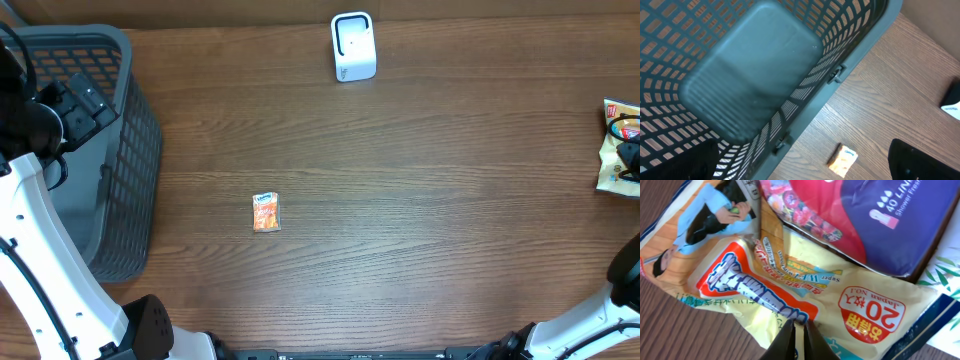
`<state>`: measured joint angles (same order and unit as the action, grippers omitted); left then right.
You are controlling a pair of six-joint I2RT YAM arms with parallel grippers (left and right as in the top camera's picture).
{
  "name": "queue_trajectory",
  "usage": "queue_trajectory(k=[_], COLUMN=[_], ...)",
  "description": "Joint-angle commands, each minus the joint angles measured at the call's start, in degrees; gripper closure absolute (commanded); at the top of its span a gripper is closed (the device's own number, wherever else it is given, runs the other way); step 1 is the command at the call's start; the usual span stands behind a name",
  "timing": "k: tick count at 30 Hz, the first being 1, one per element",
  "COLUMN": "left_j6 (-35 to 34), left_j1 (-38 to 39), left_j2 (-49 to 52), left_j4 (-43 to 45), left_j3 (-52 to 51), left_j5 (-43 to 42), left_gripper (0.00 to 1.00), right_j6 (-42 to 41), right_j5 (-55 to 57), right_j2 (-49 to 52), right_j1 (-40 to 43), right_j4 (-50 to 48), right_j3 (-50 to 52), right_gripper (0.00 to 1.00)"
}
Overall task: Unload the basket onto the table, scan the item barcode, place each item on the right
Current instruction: 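Swing the right gripper left and down onto the orange tissue packet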
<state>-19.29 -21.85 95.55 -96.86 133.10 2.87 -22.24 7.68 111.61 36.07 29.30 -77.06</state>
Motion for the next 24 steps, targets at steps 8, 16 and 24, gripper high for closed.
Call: queue_trajectory(k=[8,16,24], left_j6=[0.68,0.68,0.68], left_j1=[0.11,0.11,0.11], left_j2=[0.02,0.02,0.02], left_j4=[0.07,0.07,0.07], left_j3=[-0.11,-0.11,-0.11], left_j5=[0.52,0.52,0.52], left_gripper=[0.0,0.0,0.0], right_j6=[2.75,7.56,-0.44], right_j5=[-53.59,-62.31,-35.74], right_j2=[-8.46,-8.72,-8.37], right_j1=[-4.79,-28.15,-60.3], right_j4=[-0.07,11.21,13.03], right_j3=[-7.21,-6.64,-4.52], right_gripper=[0.15,0.0,0.0])
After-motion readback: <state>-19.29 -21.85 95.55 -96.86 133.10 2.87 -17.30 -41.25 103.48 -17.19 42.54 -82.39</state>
